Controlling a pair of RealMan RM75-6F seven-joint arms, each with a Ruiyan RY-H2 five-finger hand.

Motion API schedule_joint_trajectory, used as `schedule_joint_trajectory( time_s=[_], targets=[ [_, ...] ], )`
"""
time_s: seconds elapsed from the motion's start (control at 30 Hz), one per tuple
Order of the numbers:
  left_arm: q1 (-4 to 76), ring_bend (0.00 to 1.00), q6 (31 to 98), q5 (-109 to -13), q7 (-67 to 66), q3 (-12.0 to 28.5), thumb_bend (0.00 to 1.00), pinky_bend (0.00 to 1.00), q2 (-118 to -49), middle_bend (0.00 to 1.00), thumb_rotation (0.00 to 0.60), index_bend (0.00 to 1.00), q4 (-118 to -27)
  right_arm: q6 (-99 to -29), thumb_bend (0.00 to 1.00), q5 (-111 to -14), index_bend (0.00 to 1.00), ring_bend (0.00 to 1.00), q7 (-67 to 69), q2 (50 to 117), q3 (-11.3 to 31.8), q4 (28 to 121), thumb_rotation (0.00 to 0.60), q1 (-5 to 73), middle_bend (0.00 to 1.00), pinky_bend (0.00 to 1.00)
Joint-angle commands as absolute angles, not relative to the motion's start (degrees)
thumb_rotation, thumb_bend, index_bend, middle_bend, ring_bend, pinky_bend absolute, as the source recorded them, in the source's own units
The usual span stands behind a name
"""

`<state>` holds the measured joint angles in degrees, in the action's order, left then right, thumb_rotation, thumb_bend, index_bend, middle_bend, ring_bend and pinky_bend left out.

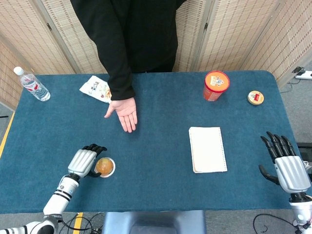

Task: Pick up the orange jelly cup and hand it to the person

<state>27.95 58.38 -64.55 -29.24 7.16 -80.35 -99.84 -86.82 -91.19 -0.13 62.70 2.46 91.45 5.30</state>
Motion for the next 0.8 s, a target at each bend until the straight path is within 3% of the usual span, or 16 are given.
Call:
schedule_joint_trajectory(
  time_s=[0.03, 0.33, 0.53, 0.8],
  targets=[
    [28.84, 0.22, 58.29, -63.6, -30.0, 6.93, 0.11, 0.31, -81.44, 0.32, 0.6, 0.27, -99.57, -86.88, 0.25, -91.26, 0.02, 0.0, 0.0, 62.55, 2.36, 91.53, 0.6, 5.2, 0.0, 0.0],
    [29.83, 0.27, 58.28, -62.53, -28.57, 6.07, 0.11, 0.38, -82.06, 0.37, 0.6, 0.31, -98.31, -88.64, 0.25, -91.8, 0.02, 0.0, -0.12, 62.55, 2.3, 91.58, 0.6, 4.34, 0.0, 0.0],
    [29.82, 0.3, 58.33, -63.42, -26.09, 5.19, 0.11, 0.49, -82.26, 0.41, 0.6, 0.35, -97.41, -88.98, 0.25, -91.5, 0.02, 0.0, -0.58, 62.81, 2.59, 91.68, 0.6, 4.17, 0.0, 0.0],
    [30.38, 0.32, 58.12, -64.21, -24.32, 4.54, 0.11, 0.51, -83.92, 0.43, 0.6, 0.38, -95.72, -88.98, 0.25, -91.9, 0.02, 0.0, -0.95, 62.91, 2.47, 91.79, 0.6, 4.16, 0.0, 0.0]
  ],
)
